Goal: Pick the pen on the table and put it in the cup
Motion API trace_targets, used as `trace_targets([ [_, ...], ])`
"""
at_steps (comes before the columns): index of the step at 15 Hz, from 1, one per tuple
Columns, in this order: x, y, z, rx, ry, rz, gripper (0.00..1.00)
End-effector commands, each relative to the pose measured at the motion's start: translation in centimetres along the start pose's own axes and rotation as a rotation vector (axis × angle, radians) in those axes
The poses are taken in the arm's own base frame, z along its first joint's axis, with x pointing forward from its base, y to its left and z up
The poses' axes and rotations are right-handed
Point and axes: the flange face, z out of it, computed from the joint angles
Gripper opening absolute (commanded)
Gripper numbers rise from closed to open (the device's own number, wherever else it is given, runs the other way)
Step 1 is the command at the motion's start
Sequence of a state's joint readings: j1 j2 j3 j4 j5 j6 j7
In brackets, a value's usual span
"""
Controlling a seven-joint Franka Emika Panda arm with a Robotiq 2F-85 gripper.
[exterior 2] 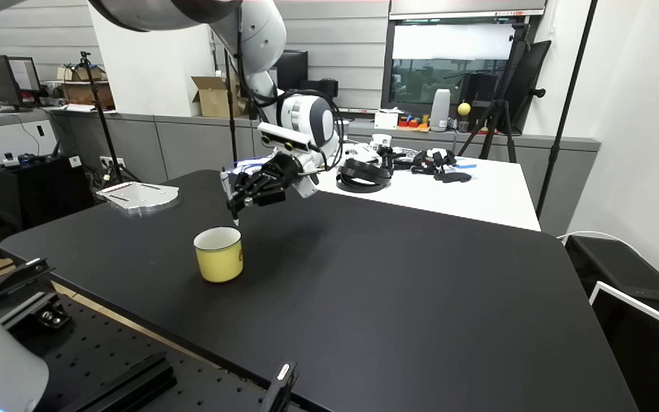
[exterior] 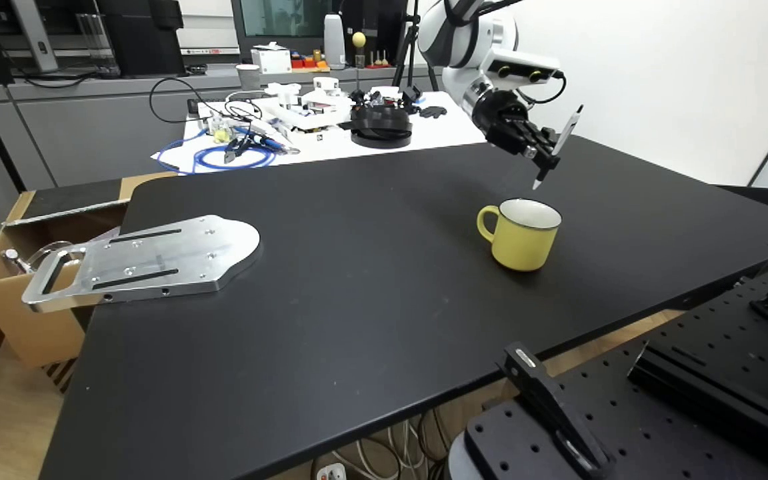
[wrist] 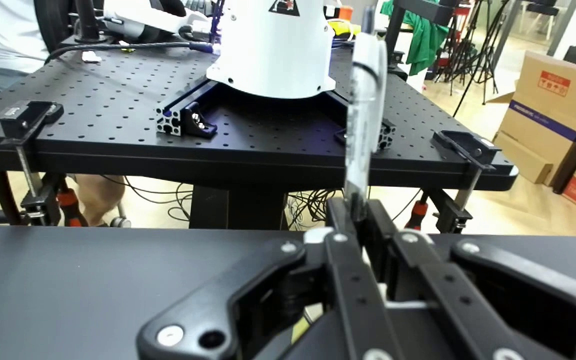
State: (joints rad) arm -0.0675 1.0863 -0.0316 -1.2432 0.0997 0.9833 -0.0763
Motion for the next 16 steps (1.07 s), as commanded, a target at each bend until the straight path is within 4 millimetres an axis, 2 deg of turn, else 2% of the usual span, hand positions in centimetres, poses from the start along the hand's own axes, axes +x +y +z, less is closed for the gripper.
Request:
trace_targets([
  [1,-1.0,-0.2,1.2,-0.033,-0.021,-0.010,0.03],
  [7,-0.3,-1.4,2.5,-0.054,-0.033,-0.028,0.03],
  [16,2.1,-2.7,3.3,-0.080,0.024,-0.043,0.03],
])
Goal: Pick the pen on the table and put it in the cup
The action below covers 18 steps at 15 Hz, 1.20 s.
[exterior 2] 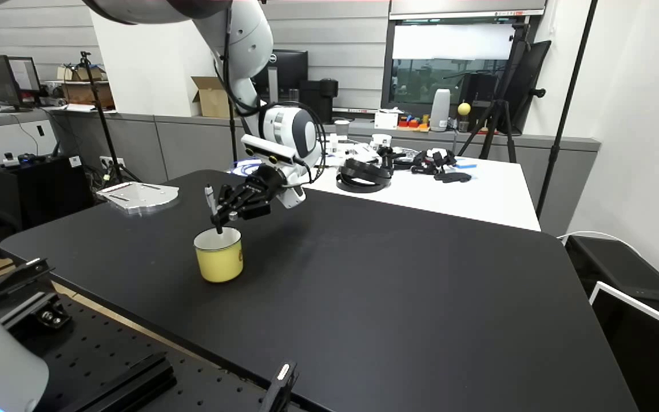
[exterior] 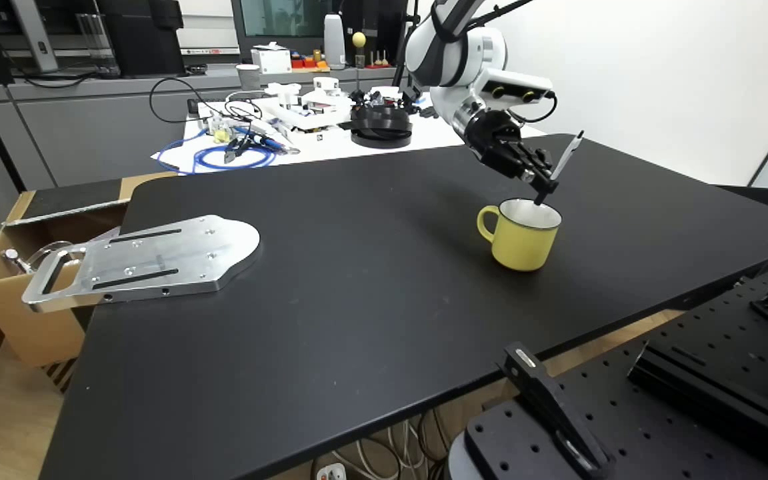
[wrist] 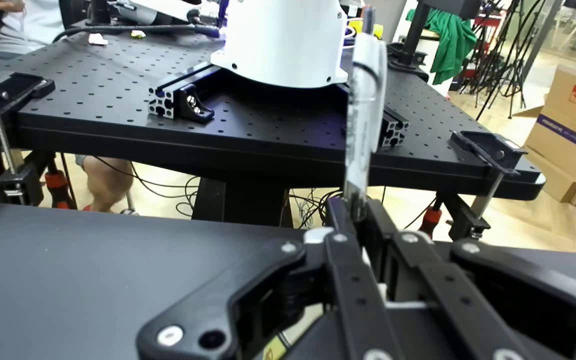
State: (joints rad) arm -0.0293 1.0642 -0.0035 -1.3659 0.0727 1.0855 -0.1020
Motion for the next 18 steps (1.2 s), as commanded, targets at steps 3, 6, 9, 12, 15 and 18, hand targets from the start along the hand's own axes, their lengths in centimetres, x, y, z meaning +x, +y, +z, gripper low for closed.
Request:
trace_targets([
  [3,0.53,-0.18,0.11,-0.023,0.062,-0.003,0.03],
  [6,0.73,-0.25,0.13,-0.029,0.081,-0.006,0.03],
  [9,0.76,-0.32,0.12,-0.032,0.088,-0.008,0.40],
  [12,0.61,-0.28,0.03,-0.034,0.088,-0.008,0.59],
  [15,0.63,-0.20,0.09,-0.035,0.085,-0.009,0.79],
  [18,0.38,-0.14,-0.14,-0.029,0.084,-0.017,0.98],
])
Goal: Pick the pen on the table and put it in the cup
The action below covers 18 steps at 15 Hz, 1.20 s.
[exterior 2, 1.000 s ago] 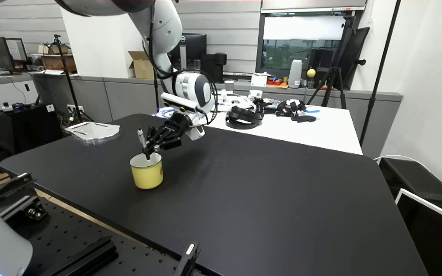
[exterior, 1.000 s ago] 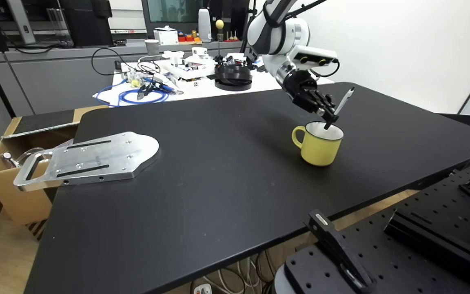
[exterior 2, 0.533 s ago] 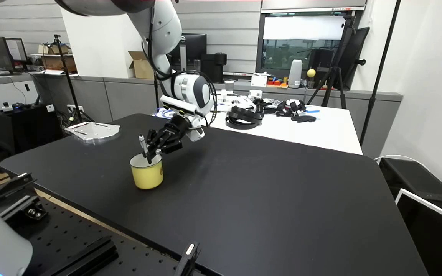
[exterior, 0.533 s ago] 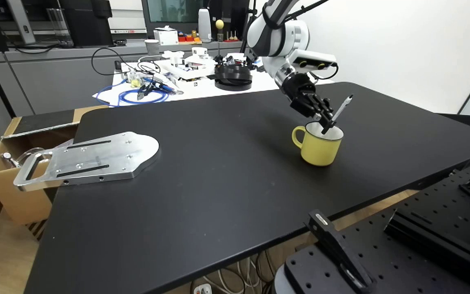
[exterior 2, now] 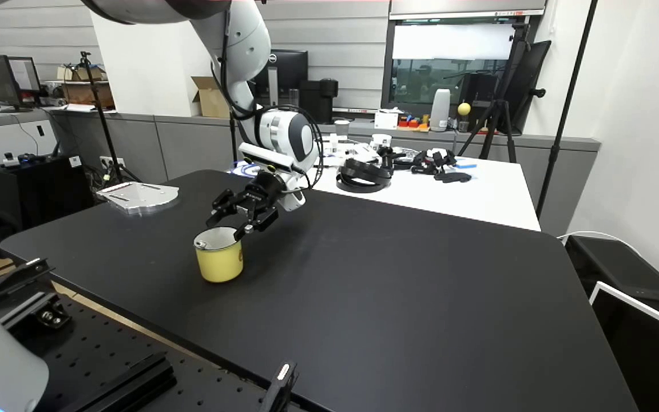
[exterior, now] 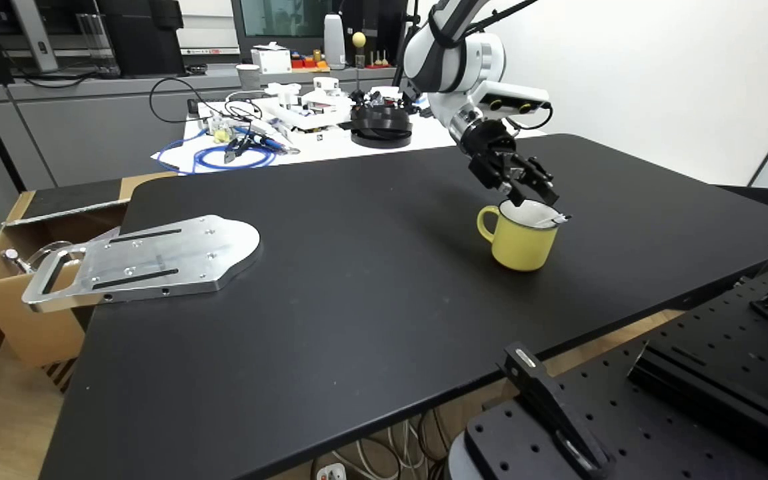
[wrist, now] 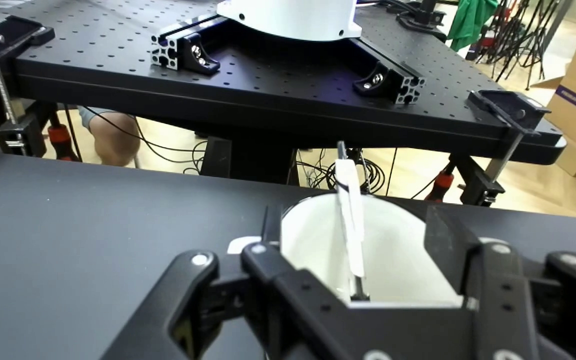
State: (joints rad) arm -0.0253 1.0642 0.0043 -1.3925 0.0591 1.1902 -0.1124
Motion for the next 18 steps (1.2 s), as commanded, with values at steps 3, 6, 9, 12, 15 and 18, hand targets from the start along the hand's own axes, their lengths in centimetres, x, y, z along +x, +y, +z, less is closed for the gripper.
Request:
trace_targets([
  [3,-1.8,-0.1,-0.8,-0.002,0.015,-0.014,1.00],
  [6,-3.3,-0.3,-1.8,-0.003,0.034,-0.023,1.00],
  [9,-4.9,-0.4,-3.0,-0.008,0.066,-0.035,1.00],
  [12,-6.0,-0.3,-3.5,-0.011,0.081,-0.046,1.00],
  [15,-5.2,-0.5,-3.8,-0.007,0.079,-0.050,1.00],
  [18,-5.5,-0.4,-3.7,-0.004,0.077,-0.053,1.00],
])
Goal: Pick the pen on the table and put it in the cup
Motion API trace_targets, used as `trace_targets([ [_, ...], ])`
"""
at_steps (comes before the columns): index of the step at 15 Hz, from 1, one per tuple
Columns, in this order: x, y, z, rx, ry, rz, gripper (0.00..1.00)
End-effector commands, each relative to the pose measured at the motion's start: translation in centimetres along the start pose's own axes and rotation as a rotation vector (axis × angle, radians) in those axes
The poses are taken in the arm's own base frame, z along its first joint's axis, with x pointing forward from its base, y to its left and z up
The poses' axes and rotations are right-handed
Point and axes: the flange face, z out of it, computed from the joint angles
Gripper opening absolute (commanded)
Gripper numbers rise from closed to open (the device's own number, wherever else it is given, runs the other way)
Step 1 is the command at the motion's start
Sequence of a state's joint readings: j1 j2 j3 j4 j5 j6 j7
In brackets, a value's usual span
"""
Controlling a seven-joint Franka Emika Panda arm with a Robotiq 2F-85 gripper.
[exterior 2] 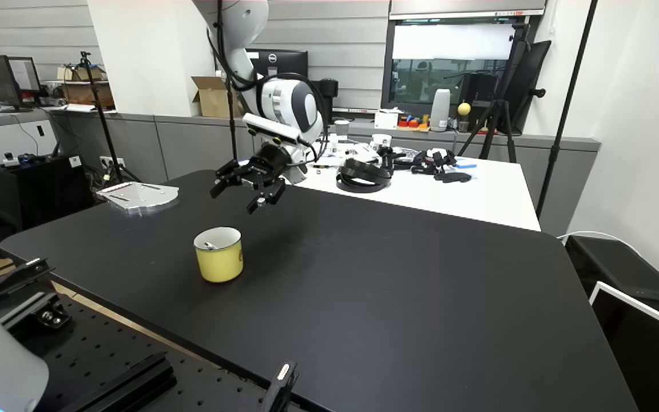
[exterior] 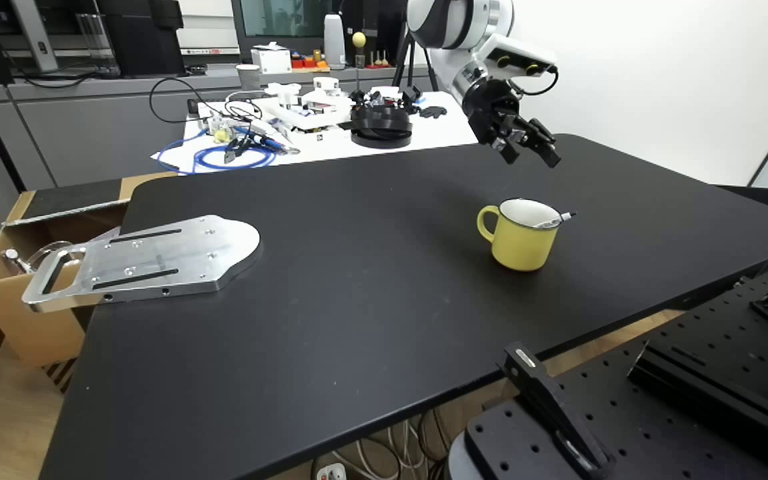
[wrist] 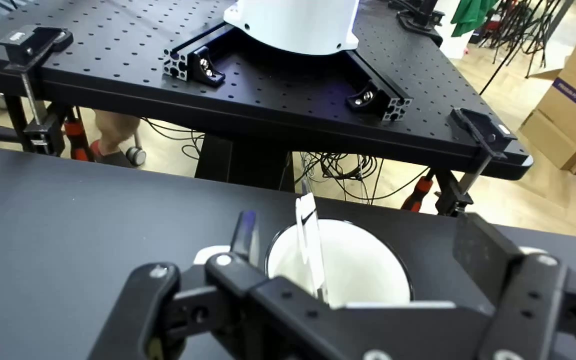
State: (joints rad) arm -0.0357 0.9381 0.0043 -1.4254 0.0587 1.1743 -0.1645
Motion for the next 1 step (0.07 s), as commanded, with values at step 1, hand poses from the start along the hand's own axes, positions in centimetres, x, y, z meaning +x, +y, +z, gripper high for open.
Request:
trace_targets([
  [1,0.06,0.01,0.03,0.000,-0.003,0.000,1.00],
])
